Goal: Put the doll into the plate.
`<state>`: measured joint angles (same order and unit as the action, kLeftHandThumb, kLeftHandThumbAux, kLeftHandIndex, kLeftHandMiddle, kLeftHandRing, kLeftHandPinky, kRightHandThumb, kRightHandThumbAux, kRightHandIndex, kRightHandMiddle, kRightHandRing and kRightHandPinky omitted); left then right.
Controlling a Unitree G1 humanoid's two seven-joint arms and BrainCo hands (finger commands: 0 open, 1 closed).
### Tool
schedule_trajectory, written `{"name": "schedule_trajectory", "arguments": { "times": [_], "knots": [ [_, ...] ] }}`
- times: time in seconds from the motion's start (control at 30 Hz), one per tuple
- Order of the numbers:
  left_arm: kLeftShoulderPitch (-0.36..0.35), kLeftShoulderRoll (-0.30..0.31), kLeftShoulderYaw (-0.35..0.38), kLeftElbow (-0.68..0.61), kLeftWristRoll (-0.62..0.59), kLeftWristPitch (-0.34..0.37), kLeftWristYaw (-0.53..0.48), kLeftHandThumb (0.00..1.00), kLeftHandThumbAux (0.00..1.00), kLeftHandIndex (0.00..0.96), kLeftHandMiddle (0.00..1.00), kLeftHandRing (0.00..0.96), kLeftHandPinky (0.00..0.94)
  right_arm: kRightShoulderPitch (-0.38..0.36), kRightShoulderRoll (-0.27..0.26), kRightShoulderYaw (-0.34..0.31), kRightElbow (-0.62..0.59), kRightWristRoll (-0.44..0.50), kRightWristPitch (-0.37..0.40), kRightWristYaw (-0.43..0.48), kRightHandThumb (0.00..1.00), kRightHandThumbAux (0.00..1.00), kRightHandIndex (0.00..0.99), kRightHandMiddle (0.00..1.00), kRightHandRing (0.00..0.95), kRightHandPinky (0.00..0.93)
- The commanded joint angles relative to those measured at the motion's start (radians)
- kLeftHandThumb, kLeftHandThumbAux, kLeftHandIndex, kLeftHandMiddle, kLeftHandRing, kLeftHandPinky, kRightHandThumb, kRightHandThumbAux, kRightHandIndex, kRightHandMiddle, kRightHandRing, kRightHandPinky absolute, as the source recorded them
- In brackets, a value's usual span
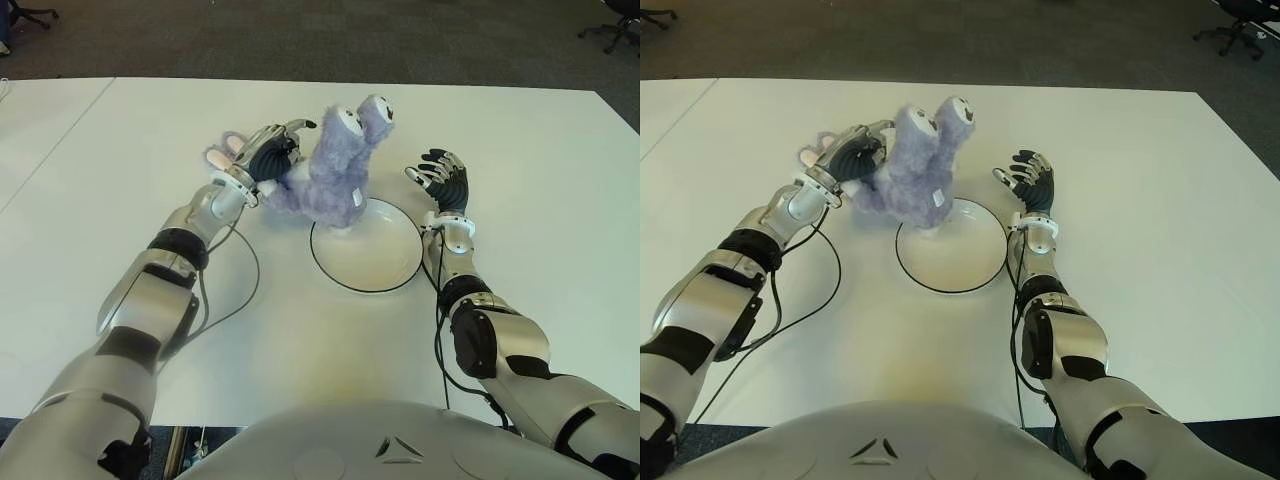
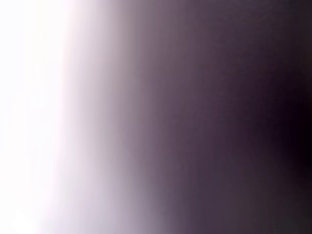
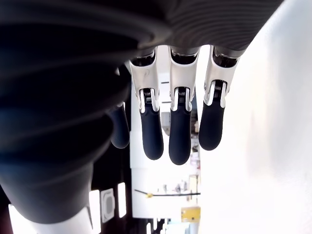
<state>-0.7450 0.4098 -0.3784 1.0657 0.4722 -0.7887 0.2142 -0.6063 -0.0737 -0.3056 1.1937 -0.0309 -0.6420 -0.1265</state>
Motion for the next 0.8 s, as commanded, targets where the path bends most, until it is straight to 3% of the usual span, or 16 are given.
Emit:
{"name": "schedule_trajectory", "arguments": {
  "times": [0.03, 0.17, 0.8],
  "knots": [
    [0.072, 0.031, -0.042, -0.024, 0.041, -0.082, -0.074, 0.427, 0.33, 0.011, 0.029, 0.046, 0.086, 0.267, 0.106, -0.014, 0.157, 0.021, 0.103, -0.008, 0.034, 0.855, 0.284, 0.337, 0.371, 0.37],
    [0.078, 0.044, -0.029, -0.047, -0.001, -0.113, -0.147, 0.444, 0.258, 0.0, 0.0, 0.0, 0.002, 0.268, 0.106, -0.011, 0.157, 0.018, 0.101, -0.014, 0.037, 0.849, 0.28, 0.34, 0.375, 0.372],
    [0.113, 0.039, 0.008, -0.143, -0.073, -0.075, -0.286, 0.442, 0.156, 0.0, 0.0, 0.0, 0.0, 0.269, 0.104, -0.004, 0.158, 0.01, 0.106, -0.018, 0.03, 0.861, 0.285, 0.338, 0.371, 0.366]
  ]
}}
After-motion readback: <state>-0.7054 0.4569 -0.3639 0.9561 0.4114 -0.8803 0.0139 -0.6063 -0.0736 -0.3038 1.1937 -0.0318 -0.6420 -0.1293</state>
